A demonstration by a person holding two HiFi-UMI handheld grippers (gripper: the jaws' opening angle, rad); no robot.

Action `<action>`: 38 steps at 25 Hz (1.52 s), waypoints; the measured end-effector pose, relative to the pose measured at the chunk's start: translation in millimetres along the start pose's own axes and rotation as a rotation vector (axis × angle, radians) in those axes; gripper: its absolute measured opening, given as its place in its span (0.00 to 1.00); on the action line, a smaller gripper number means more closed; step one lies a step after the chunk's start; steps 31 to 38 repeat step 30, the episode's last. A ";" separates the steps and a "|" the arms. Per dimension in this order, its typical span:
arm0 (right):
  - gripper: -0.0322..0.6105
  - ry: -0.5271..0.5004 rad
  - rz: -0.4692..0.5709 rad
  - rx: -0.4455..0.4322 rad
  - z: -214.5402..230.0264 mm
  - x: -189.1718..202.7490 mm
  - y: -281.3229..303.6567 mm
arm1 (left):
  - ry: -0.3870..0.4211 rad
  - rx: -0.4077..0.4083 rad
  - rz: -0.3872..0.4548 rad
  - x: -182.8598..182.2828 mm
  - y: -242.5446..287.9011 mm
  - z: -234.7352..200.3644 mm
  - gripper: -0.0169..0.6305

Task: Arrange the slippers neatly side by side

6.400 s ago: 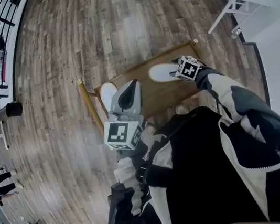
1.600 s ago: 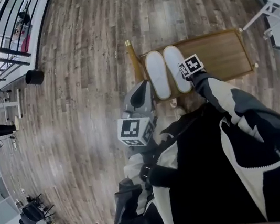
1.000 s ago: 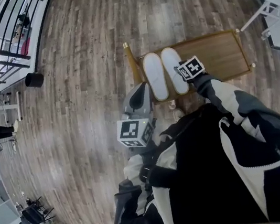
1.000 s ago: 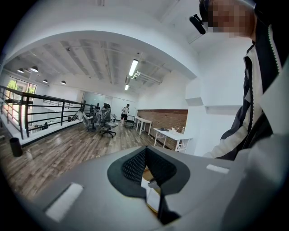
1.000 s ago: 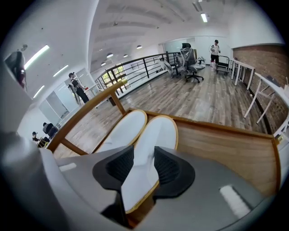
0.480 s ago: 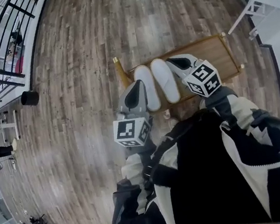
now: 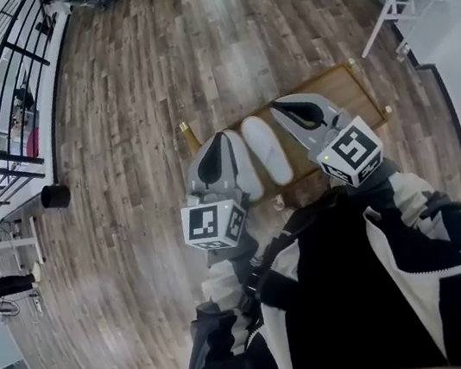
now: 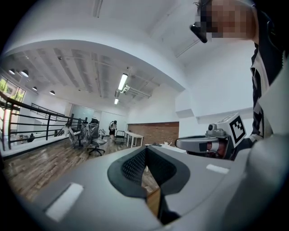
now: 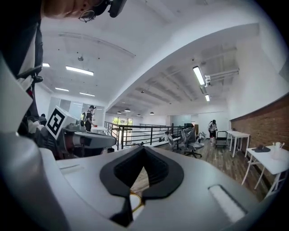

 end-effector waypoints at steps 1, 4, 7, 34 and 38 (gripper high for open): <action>0.05 0.018 -0.008 0.002 -1.3 2.4 -1.6 | 0.013 0.008 0.004 -2.3 1.1 3.1 0.06; 0.05 0.072 -0.036 -0.001 -3.0 9.3 -4.9 | 0.054 0.024 -0.005 -3.7 4.2 9.5 0.06; 0.05 0.052 -0.057 -0.001 -1.4 10.2 -6.1 | 0.086 0.022 -0.011 -1.3 4.2 10.5 0.06; 0.05 0.029 -0.065 -0.036 -12.9 5.9 11.4 | 0.051 0.003 0.001 -3.4 -0.9 -2.7 0.06; 0.05 0.029 -0.065 -0.036 -12.9 5.9 11.4 | 0.051 0.003 0.001 -3.4 -0.9 -2.7 0.06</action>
Point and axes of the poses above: the fingertips, and each gripper's own axes: y forward along the fingers, z to its right, x out of its underside, the point moved 4 cm from there along -y, backward along the fingers, and after that the axes turned 8 degrees about z, right-handed, at the moved point
